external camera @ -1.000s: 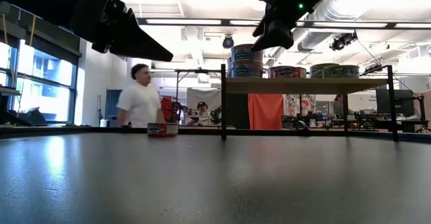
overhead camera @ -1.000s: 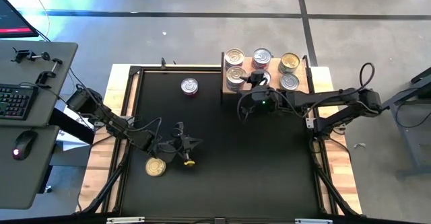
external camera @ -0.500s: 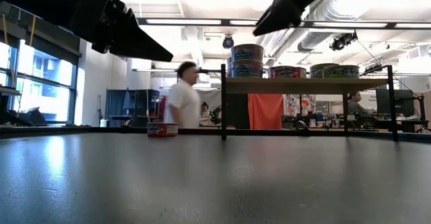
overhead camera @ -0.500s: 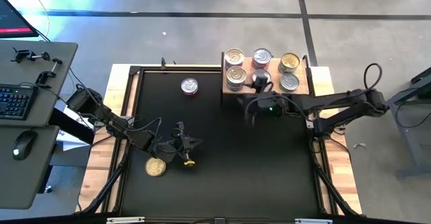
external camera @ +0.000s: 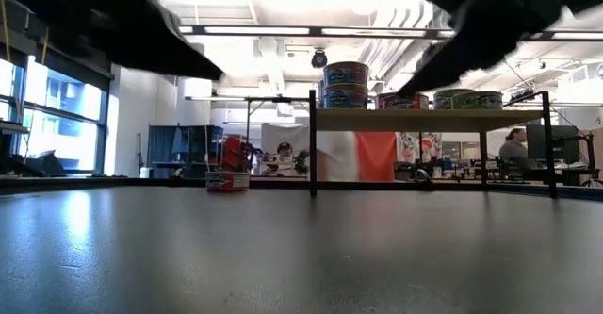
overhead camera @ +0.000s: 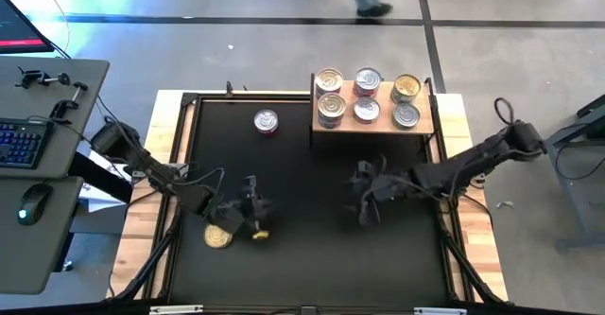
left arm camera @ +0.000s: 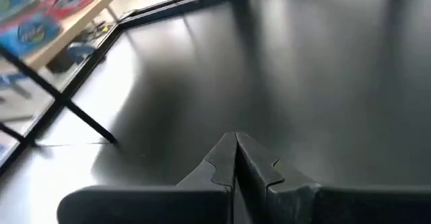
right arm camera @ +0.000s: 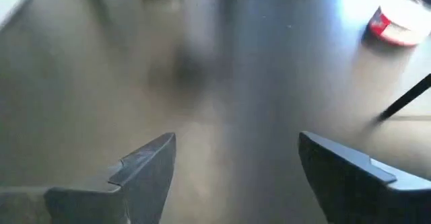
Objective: Stack canned seafood by type on shelf
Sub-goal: Stack the red tuna can on top of the other red tuna can on the shelf
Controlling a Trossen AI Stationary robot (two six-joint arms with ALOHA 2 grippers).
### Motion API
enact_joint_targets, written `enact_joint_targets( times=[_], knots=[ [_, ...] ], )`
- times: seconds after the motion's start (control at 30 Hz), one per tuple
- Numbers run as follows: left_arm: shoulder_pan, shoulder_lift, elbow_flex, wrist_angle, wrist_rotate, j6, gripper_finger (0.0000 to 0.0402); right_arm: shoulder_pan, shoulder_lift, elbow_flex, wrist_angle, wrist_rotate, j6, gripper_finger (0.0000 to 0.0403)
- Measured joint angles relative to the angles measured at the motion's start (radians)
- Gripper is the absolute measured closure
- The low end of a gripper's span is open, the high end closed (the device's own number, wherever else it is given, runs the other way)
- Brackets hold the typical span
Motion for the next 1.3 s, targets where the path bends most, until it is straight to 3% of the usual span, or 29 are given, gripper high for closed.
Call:
enact_joint_targets(
  times=[0.13, 0.33, 0.43, 0.53, 0.63, 0.9, 1.1, 1.2, 1.3],
  knots=[
    [-0.045, -0.107, 0.075, -0.315, -0.021, -0.072, 0.0402, 0.076, 0.017, -0.163, 0.280, 0.078, 0.111, 0.0100],
    [-0.047, -0.251, 0.193, -0.784, -0.026, -0.438, 0.0402, 0.175, 0.089, -0.268, 0.548, 0.283, 0.157, 0.0100],
    [0.017, -0.300, 0.204, -0.878, -0.042, -0.512, 0.0400, 0.195, 0.127, -0.253, 0.560, 0.349, 0.155, 0.0100],
    [0.123, -0.319, 0.204, -0.907, 0.014, -0.448, 0.0386, 0.197, 0.159, -0.236, 0.569, 0.366, 0.149, 0.0100],
    [0.250, -0.307, 0.175, -0.865, 0.070, -0.323, 0.0354, 0.196, 0.192, -0.224, 0.581, 0.365, 0.148, 0.0100],
    [0.619, -0.228, 0.037, -0.524, 0.314, 0.083, 0.0262, 0.196, 0.255, -0.216, 0.628, 0.377, 0.151, 0.0100],
    [0.830, -0.118, -0.010, -0.301, 0.405, 0.391, 0.0257, 0.195, 0.267, -0.216, 0.647, 0.389, 0.156, 0.0100],
    [0.919, -0.032, -0.013, -0.204, 0.486, 0.486, 0.0265, 0.195, 0.268, -0.216, 0.650, 0.405, 0.151, 0.0100],
    [0.988, 0.053, -0.014, -0.109, 0.495, 0.554, 0.0270, 0.194, 0.268, -0.216, 0.650, 0.407, 0.155, 0.0100]
  ],
)
